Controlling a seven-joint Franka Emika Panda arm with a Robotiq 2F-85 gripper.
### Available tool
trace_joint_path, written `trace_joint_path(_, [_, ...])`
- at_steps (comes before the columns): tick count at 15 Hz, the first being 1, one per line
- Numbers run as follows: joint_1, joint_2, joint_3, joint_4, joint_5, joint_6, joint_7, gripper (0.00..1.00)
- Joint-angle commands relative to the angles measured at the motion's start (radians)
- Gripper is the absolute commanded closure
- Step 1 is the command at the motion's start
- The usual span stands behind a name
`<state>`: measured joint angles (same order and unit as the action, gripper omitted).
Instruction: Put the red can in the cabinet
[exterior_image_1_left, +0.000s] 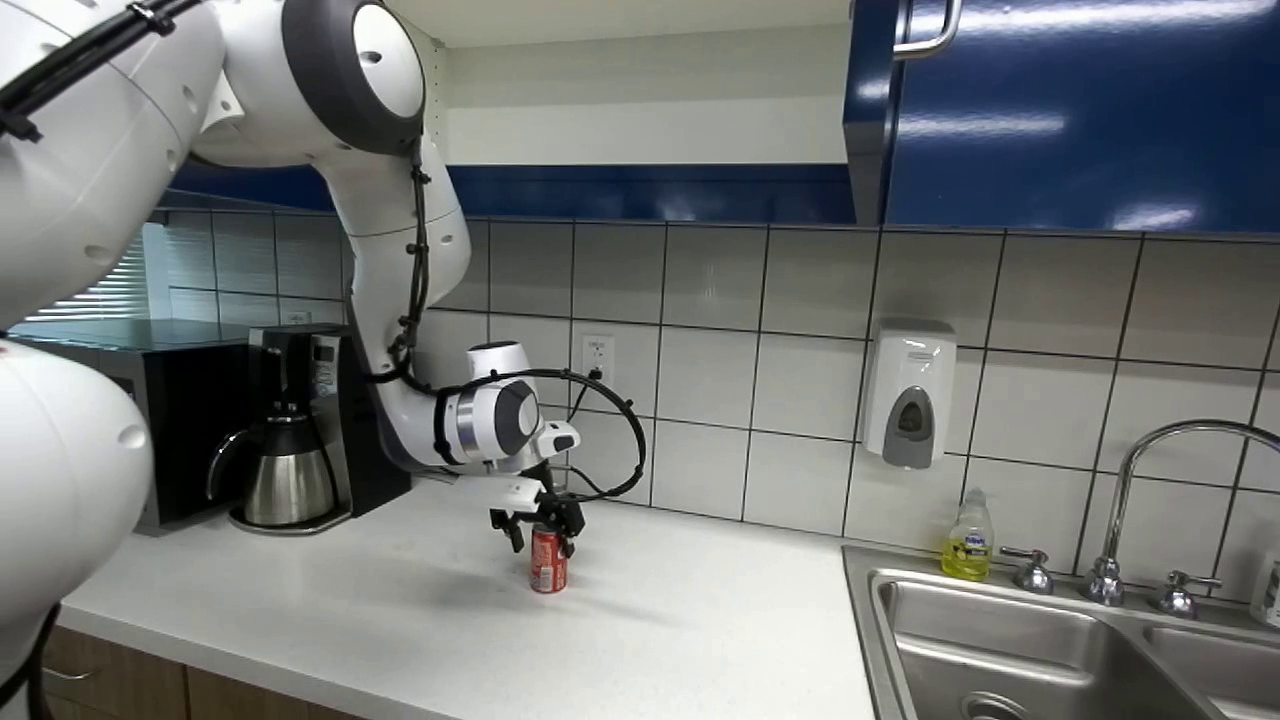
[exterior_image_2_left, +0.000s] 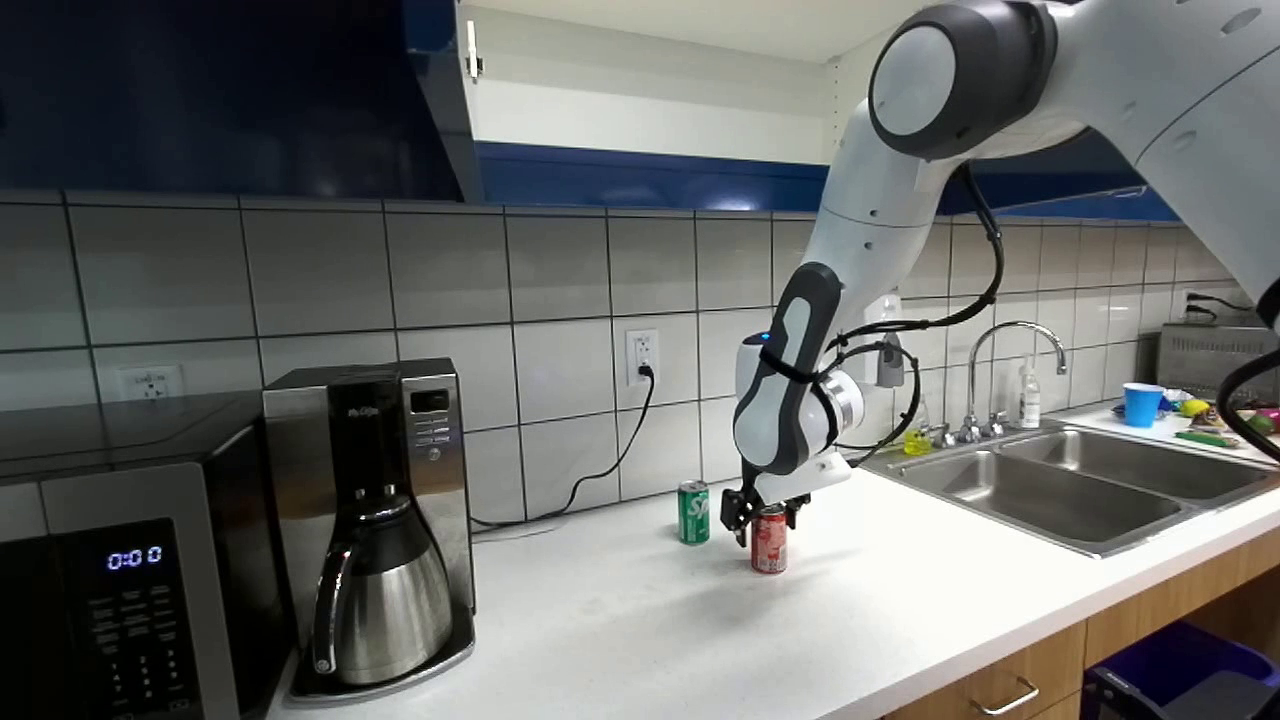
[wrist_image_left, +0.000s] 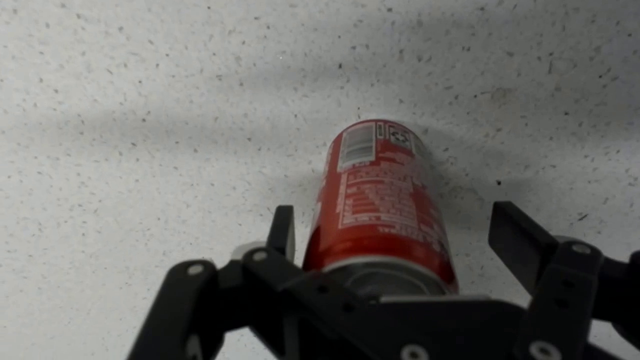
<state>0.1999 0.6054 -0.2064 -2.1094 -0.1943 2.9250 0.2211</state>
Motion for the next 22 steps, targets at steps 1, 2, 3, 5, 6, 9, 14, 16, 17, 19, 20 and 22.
trace_joint_path(1, [0.022,0.020,-0.024,0.026,0.017,0.015,0.020,0.22])
trace_joint_path(2, [0.024,0.022,-0.028,0.029,0.021,0.013,0.023,0.26])
trace_joint_path(3, [0.024,0.023,-0.029,0.032,0.023,0.014,0.023,0.32])
trace_joint_path(5, [0.021,0.024,-0.030,0.036,0.027,0.009,0.020,0.51])
trace_joint_path(6, [0.021,0.025,-0.031,0.039,0.030,0.009,0.021,0.58])
trace_joint_path(9, [0.019,0.025,-0.031,0.044,0.039,-0.004,0.023,0.61])
trace_joint_path(14, [0.023,-0.009,-0.039,0.040,0.049,-0.047,0.023,0.61])
trace_joint_path(16, [0.029,-0.039,-0.045,0.035,0.046,-0.070,0.024,0.61])
trace_joint_path(17, [0.030,-0.059,-0.045,0.032,0.043,-0.087,0.023,0.61])
trace_joint_path(19, [0.037,-0.097,-0.048,0.030,0.032,-0.121,0.028,0.61])
trace_joint_path(20, [0.041,-0.119,-0.049,0.027,0.024,-0.138,0.031,0.61])
trace_joint_path(22, [0.045,-0.166,-0.048,0.021,0.007,-0.176,0.039,0.61])
